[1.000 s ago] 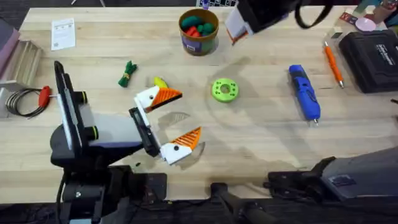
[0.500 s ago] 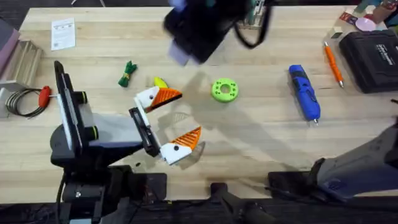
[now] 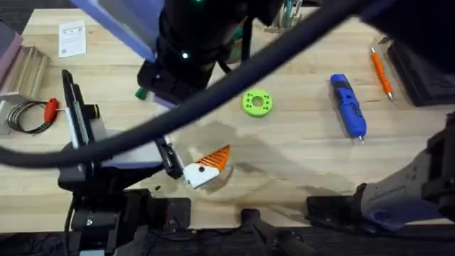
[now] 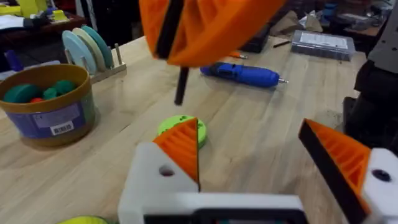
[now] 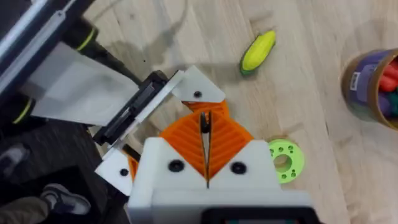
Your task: Pick up the gripper from the table and insert it into the empty holder that is missing its gripper. Then pick up a screw, insert it into the mounting hole, and use the screwdriver to tighten it. Finally, clean up the table by picking up the vegetable and placing it into the bucket.
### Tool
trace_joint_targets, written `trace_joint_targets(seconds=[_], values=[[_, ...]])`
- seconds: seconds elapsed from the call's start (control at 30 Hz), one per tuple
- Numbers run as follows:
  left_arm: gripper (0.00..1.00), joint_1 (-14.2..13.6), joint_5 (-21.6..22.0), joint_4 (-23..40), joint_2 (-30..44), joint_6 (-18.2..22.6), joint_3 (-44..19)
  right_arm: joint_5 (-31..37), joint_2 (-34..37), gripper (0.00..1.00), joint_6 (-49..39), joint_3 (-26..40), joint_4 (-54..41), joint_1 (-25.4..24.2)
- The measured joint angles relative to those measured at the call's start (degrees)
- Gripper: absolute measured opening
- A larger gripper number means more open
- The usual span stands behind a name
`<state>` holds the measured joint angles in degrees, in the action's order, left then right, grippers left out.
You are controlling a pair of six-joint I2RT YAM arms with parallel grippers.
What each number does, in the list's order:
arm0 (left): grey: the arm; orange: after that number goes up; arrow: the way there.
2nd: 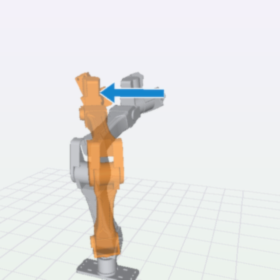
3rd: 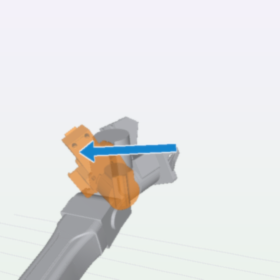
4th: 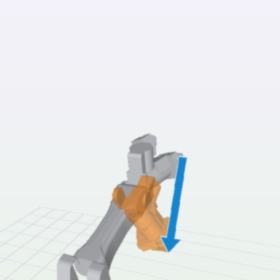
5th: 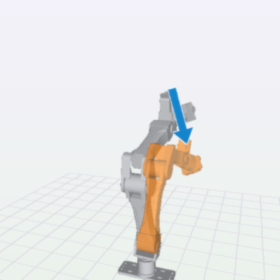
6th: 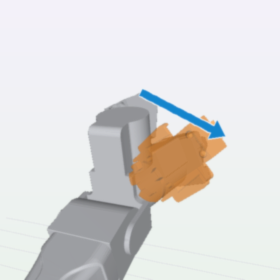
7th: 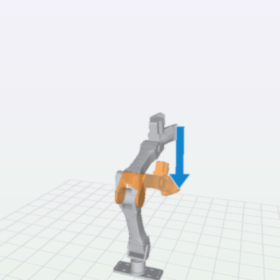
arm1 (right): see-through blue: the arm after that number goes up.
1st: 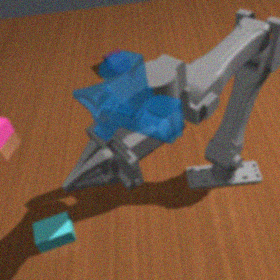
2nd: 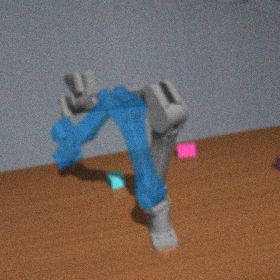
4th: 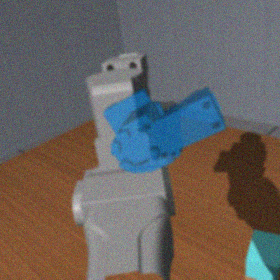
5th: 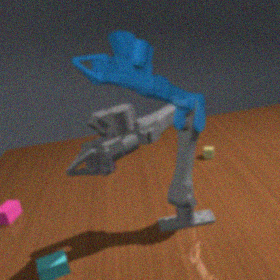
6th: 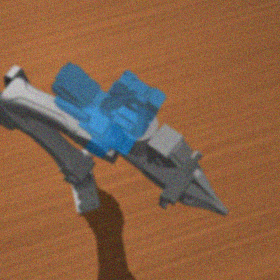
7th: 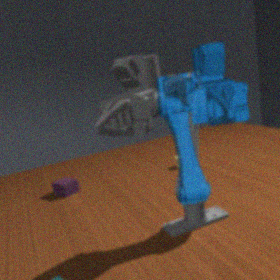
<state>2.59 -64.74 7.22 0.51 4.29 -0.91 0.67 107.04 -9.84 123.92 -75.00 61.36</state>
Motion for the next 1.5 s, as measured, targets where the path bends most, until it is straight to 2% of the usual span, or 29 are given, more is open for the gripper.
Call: trace_joint_targets(seconds=[0.7, 1.5], values=[[0.985, 0.0, 0.0, 0.0, 0.0, 0.0, 0.0, -0.3, 4.8, 0.006, -2.7, 0.0, 0.5, 1.0], [0.985, 0.0, 0.0, 0.0, 0.0, -0.2, 0.0, -0.3, 6.1, 0.006, -3.1, 0.1, 0.5, 0.9]])
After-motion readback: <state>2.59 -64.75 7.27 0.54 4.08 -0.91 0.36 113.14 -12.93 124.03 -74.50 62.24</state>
